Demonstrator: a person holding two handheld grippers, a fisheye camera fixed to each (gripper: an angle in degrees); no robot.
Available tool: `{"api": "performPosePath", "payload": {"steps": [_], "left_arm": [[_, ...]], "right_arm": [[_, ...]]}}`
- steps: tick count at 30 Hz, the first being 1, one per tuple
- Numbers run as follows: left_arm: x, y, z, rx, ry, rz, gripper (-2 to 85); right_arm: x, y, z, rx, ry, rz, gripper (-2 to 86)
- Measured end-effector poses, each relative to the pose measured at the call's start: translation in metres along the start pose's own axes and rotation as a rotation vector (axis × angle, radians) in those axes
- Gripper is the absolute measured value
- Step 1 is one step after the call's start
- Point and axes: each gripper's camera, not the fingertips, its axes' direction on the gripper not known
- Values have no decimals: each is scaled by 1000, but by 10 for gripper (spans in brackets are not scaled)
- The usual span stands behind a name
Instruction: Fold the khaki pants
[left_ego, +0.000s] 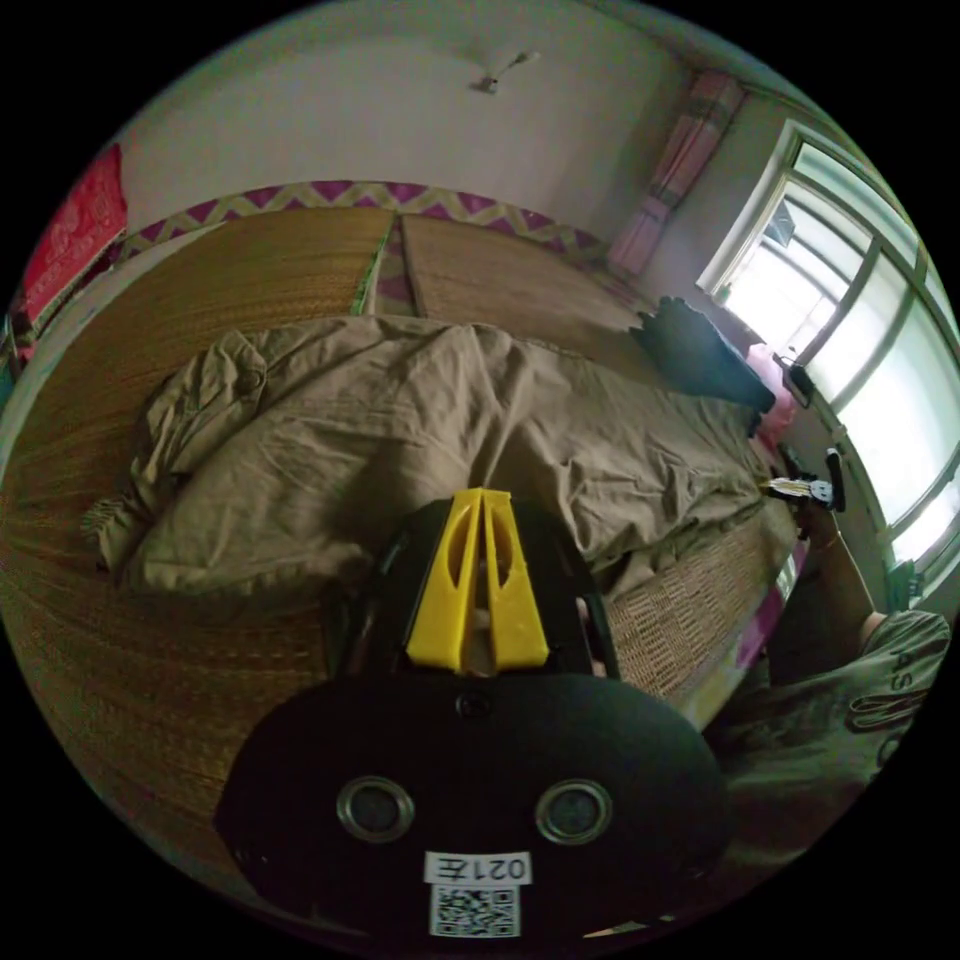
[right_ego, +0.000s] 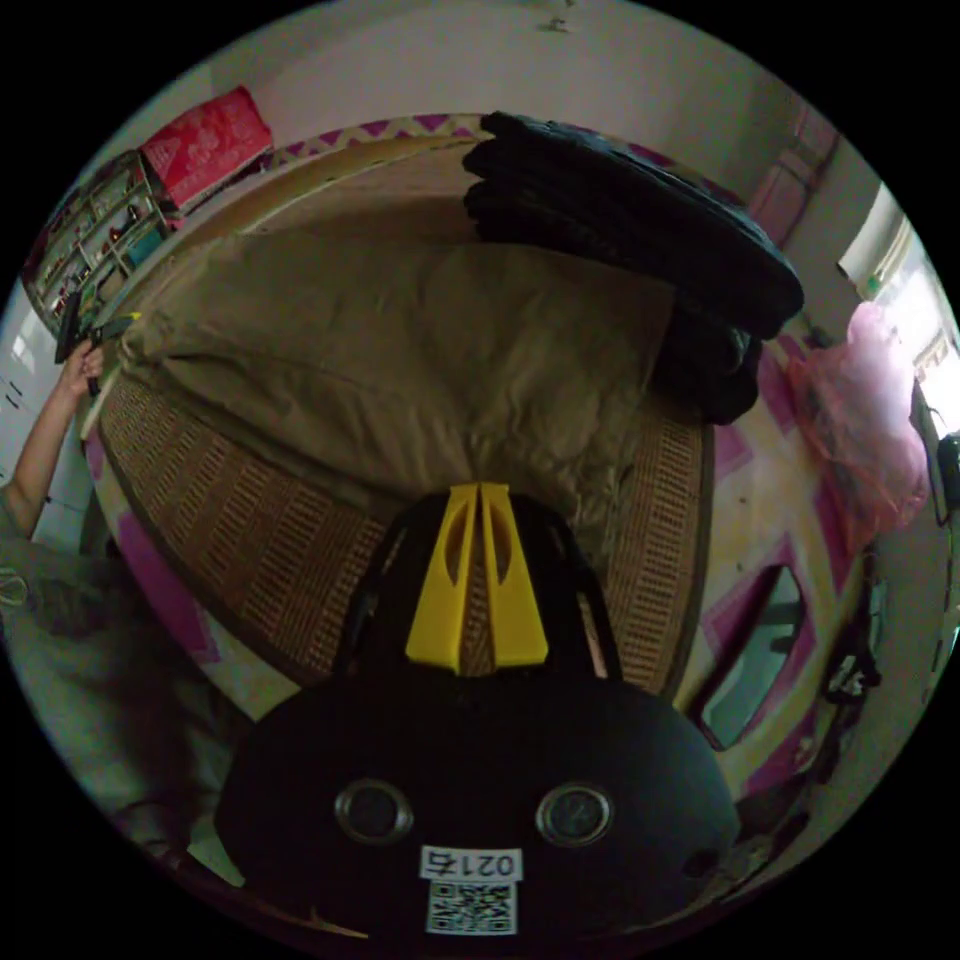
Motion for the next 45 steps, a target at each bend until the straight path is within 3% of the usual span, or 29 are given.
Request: {"api": "performPosePath", "payload": {"steps": [5,9,13,19,24,27,32,37,39,45], "left_arm": [[21,10,9,-3,29,65,-10],[38,11,16,3,34,124,-9],[35,12,32,-44,34,92,-9],[29,19,41,-70,11,75,-9],[12,31,49,-76,73,32,-10],[5,34,48,-77,108,7,-10],[4,41,45,-81,107,9,-10],[7,51,35,-61,75,15,-9],[8,58,24,-18,78,-6,-9],[28,88,-12,72,91,22,-10]], "right_arm": [[-54,29,5,175,108,-152,37],[-89,31,49,101,192,-327,67],[-99,32,88,29,106,-440,-1],[-97,47,81,111,116,-412,-9],[-99,69,112,41,113,-454,-10],[-77,72,110,-27,190,-358,-10],[-19,88,90,199,114,-211,-9],[36,85,123,3,340,-5,-3],[62,97,99,99,287,110,8],[159,158,91,217,-217,577,84]]}}
